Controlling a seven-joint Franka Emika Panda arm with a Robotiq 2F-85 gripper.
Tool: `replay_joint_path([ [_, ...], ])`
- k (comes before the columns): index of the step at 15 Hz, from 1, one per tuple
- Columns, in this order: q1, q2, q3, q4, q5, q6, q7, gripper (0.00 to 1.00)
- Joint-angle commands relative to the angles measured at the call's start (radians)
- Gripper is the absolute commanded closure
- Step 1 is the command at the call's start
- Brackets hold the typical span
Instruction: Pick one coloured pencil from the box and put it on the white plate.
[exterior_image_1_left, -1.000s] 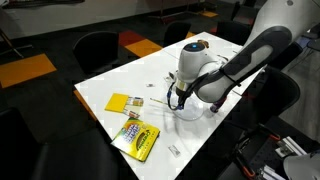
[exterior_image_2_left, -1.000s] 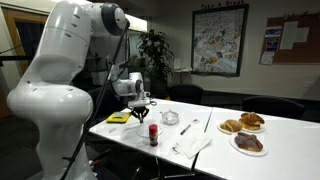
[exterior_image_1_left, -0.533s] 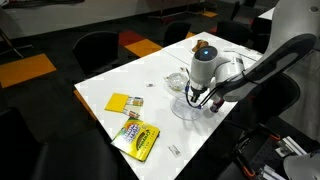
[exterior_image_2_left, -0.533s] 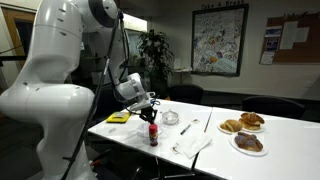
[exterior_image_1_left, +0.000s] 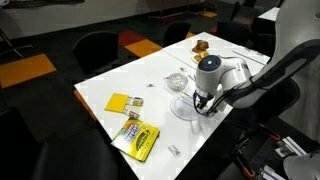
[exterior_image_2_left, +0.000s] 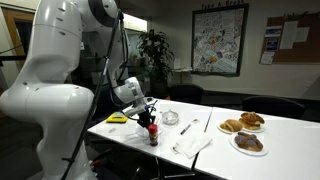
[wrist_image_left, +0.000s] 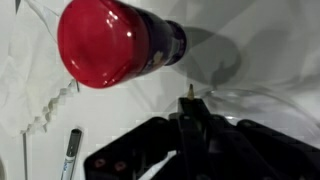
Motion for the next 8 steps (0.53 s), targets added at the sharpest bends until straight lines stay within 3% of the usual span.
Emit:
replay_joint_path([
  [1,-0.048,0.013,0.051,0.005,0.012,0.004,-0.019,0.60],
  [6,-0.047,0.006,0.053,0.028,-0.036,0.043,-0.007,0.23],
  [8,-0.043,-0.008,0.035,0.032,-0.073,0.182,-0.015,0.10],
])
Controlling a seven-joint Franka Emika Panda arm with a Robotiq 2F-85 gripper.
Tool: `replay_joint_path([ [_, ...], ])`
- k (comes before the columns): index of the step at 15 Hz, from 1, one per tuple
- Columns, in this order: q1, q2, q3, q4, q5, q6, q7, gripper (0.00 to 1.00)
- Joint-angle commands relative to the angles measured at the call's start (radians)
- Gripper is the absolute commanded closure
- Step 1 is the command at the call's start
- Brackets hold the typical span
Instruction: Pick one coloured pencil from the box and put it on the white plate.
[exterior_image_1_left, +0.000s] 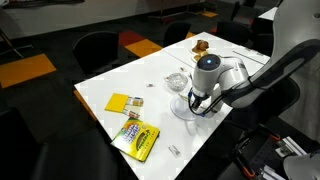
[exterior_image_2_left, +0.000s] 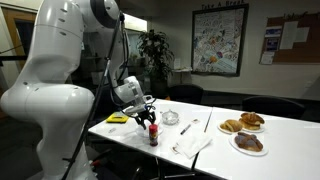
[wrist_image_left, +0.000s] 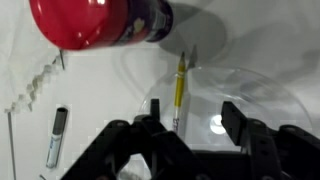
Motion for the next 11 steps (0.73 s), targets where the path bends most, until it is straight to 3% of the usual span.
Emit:
replay_joint_path([
  [1,-0.024,-0.025,-0.002,0.011,-0.042,0.181,-0.026,0.04],
  [6,-0.085,-0.037,0.031,0.020,-0.009,0.479,-0.101,0.00],
  [9,-0.198,-0.015,0.126,0.019,-0.004,0.668,-0.115,0.00],
  [10,-0.236,-0.011,0.183,-0.008,0.152,0.729,-0.257,0.00],
  [11,-0.309,0.015,0.233,0.022,-0.009,0.775,-0.091,0.00],
])
